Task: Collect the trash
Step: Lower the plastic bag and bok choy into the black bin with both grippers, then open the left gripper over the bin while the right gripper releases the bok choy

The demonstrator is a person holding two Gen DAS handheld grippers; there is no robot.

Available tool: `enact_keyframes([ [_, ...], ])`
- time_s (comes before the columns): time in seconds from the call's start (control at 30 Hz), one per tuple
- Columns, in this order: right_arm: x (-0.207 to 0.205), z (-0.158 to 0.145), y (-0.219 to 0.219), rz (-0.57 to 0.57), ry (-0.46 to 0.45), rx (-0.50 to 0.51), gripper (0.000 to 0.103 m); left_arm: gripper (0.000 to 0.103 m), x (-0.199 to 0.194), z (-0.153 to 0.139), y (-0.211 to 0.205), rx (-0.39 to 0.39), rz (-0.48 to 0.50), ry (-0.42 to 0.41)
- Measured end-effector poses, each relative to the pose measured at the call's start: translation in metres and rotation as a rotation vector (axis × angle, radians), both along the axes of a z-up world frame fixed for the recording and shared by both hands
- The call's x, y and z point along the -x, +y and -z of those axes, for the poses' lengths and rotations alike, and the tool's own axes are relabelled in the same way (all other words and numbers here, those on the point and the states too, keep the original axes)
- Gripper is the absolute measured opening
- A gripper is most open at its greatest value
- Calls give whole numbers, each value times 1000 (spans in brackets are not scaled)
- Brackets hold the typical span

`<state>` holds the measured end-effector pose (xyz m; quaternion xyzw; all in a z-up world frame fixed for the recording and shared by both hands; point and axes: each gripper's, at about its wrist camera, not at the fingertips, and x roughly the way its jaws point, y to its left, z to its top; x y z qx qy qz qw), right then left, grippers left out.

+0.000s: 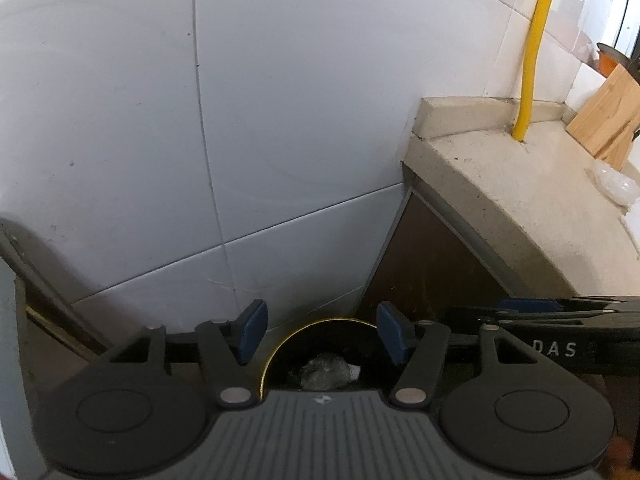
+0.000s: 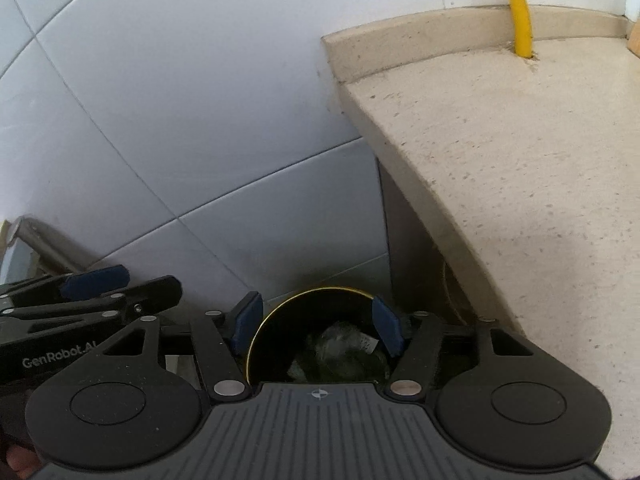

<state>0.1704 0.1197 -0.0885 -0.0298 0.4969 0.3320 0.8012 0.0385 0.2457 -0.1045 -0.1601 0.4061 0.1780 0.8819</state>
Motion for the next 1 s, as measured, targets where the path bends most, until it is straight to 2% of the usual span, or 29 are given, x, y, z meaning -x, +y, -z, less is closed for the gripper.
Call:
enact_keyframes([
  [0.57, 29, -34, -48, 41, -32, -42, 73, 55, 2, -7, -9, -48, 36, -27],
  [0.87, 39, -63, -75, 45, -97, -91, 76, 55, 7, -12, -25, -159, 84, -52],
  [1.0, 39, -76, -97, 60, -127, -117, 77, 55, 11, -18, -36, -201, 120, -88],
])
